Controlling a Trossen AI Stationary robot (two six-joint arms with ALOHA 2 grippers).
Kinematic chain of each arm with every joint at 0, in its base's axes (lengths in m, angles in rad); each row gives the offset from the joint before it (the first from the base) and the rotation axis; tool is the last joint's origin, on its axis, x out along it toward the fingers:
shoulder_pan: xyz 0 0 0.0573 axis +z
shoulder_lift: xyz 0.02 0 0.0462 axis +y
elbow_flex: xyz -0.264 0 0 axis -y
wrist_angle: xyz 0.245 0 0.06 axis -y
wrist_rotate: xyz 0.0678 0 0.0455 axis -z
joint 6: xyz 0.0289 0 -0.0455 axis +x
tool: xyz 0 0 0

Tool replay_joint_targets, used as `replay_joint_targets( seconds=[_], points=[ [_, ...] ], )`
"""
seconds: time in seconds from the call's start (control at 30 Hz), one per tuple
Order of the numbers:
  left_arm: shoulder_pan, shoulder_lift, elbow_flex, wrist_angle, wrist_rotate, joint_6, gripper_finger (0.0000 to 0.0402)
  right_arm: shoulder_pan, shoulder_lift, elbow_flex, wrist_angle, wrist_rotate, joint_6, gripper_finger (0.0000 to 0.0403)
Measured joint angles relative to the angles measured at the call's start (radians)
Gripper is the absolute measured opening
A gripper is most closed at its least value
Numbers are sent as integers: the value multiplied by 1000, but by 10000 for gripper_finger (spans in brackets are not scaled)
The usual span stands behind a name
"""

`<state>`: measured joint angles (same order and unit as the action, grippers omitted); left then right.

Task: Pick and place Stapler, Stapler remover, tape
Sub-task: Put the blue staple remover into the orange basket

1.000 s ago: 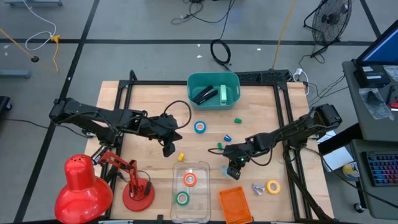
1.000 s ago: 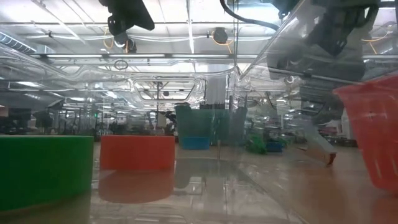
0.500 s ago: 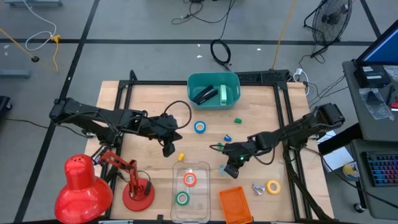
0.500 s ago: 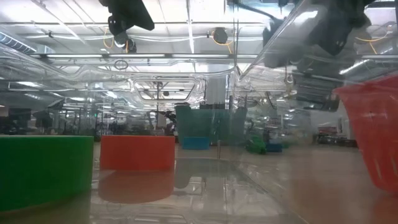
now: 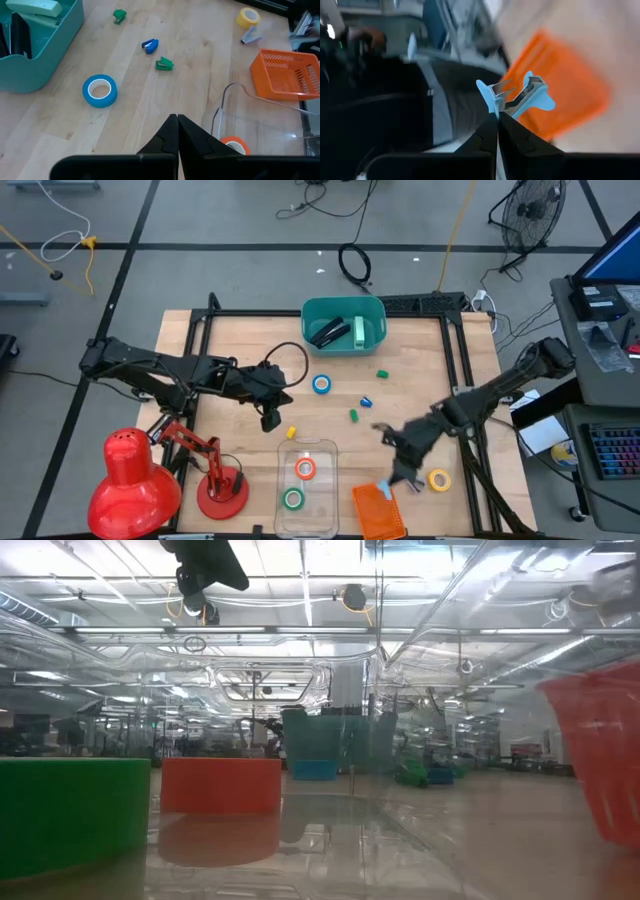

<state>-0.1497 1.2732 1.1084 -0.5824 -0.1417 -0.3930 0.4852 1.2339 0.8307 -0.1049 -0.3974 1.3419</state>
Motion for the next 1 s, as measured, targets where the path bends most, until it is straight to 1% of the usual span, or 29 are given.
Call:
replay_joint_targets(
  seconds=[0.1,0.23,0.37,0.47,0.7,0.83,1.0],
  points=[
    [7,0,0,-6,0,6,1,77,30,0,33,11,62,0],
    [23,0,0,-7,0,20,1,117,105,0,82,58,89,0],
    [45,0,0,-14,2,32,1,109,192,0,221,56,86,0],
    [58,0,-1,-18,11,32,1,104,254,0,273,55,81,0],
    [59,0,-1,-21,14,17,1,94,353,0,304,52,26,0],
    [51,0,-1,-20,13,13,1,71,375,0,341,53,-19,0],
    [50,0,-1,-19,13,-2,1,58,381,0,336,52,-55,0]
  ],
)
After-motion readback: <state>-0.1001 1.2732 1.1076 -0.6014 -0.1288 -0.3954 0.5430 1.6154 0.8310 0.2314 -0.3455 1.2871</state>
